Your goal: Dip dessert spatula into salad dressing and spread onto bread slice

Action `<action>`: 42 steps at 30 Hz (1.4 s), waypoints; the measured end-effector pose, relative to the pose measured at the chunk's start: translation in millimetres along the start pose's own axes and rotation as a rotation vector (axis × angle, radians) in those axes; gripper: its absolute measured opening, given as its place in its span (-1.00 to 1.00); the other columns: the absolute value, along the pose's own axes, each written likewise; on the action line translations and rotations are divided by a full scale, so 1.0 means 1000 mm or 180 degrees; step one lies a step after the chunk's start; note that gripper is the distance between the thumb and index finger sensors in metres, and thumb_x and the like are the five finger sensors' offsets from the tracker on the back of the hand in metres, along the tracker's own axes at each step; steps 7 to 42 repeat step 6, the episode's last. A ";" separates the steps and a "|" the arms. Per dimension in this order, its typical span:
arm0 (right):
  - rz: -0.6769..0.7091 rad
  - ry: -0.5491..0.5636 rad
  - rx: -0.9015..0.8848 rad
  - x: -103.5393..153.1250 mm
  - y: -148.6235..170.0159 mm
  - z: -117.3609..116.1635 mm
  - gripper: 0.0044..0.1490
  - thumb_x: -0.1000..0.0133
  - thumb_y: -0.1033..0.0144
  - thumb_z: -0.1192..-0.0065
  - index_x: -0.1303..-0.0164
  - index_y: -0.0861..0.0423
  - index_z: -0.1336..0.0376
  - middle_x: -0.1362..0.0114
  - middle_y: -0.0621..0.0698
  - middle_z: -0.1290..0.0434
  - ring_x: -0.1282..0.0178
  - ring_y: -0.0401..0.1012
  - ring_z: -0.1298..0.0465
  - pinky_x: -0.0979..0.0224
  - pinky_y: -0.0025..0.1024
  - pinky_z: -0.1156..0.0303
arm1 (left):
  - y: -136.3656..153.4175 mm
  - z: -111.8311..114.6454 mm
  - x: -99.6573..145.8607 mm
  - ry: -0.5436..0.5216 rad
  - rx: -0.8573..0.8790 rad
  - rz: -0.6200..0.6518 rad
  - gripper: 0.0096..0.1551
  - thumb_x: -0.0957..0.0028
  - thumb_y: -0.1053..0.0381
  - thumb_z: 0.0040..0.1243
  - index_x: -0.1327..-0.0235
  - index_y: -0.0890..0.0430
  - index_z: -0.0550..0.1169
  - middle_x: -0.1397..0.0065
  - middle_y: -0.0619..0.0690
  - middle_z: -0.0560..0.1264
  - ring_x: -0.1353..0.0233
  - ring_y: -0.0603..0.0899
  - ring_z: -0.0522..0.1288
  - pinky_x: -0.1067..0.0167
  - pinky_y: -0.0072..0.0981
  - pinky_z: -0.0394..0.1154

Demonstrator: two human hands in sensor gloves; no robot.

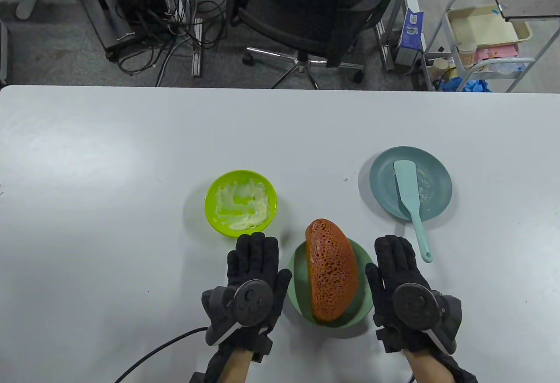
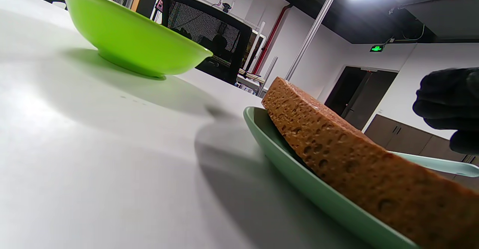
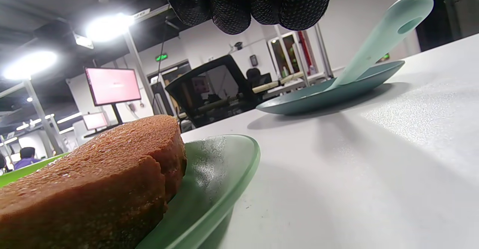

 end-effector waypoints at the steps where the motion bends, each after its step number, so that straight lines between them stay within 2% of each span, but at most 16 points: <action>1: 0.0001 -0.0006 0.0000 0.000 0.000 0.000 -0.22 -0.09 -0.16 0.12 -0.52 -0.08 -0.07 -0.65 -0.02 -0.15 -0.68 0.04 -0.14 -0.65 -0.15 -0.24 | 0.000 0.000 0.000 0.0000 0.0001 0.0000 -0.16 -0.14 -0.24 -0.23 -0.63 0.14 0.09 -0.70 0.18 -0.03 -0.65 0.38 -0.17 -0.46 0.26 -0.14; 42: 0.0005 -0.0016 -0.0007 0.000 0.000 0.000 -0.22 -0.09 -0.16 0.12 -0.52 -0.08 -0.07 -0.65 -0.01 -0.15 -0.68 0.04 -0.14 -0.65 -0.14 -0.24 | 0.000 0.000 0.000 0.0004 -0.0004 -0.0003 -0.16 -0.14 -0.24 -0.23 -0.63 0.14 0.09 -0.70 0.17 -0.03 -0.65 0.38 -0.17 -0.46 0.26 -0.14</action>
Point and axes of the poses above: the tracker on the back of each hand, its own y axis roughly to the little-finger side, its own x axis roughly from the fingertips to the wrist, z = x × y, the point moved 2 cm from there along -x, roughly from the wrist to the fingertips
